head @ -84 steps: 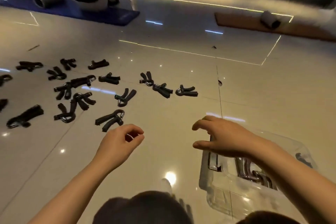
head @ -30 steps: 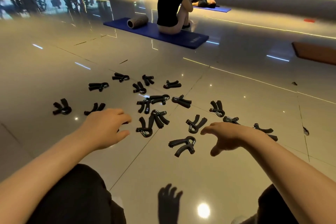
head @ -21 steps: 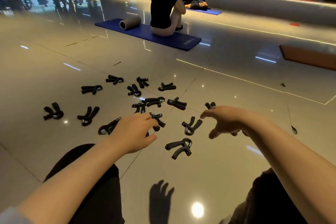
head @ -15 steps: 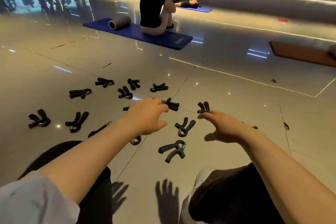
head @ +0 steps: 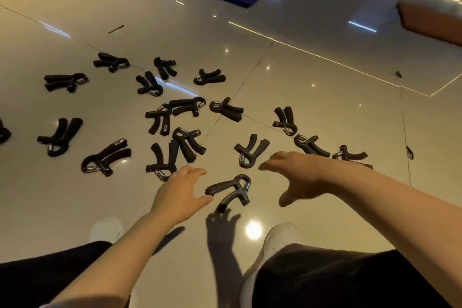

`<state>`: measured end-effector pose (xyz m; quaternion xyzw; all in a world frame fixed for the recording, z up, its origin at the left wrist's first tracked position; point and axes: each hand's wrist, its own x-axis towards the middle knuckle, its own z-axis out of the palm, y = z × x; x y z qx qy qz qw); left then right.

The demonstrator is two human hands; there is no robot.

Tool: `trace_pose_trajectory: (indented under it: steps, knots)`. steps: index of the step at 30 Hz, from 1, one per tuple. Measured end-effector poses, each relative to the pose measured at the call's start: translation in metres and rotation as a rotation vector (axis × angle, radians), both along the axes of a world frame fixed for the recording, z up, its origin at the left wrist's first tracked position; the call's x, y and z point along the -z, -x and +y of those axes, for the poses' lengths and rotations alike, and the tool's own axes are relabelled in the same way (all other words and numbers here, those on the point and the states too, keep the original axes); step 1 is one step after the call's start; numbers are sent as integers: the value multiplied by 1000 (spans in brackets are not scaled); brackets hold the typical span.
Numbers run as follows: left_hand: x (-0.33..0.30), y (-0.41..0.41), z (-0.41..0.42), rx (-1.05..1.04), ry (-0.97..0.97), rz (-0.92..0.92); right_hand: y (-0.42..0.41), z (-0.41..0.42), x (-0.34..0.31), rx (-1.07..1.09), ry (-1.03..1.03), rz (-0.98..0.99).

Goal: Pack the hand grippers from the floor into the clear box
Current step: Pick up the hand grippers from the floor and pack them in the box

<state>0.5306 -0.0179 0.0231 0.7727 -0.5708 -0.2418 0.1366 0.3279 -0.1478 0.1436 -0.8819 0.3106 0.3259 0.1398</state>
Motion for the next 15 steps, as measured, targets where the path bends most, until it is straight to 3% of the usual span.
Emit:
trace_pose_trajectory:
  steps: [6, 10, 15]
  knots:
    - [57, -62, 12, -144, -130, 13, -4, -10, 44, -53, -91, 164]
    - [85, -84, 13, -169, -174, -79, -19, -23, 73, -16, -111, 269]
    - [113, -108, 0, -157, -238, -117, -62, -35, 149, 281, -83, 67]
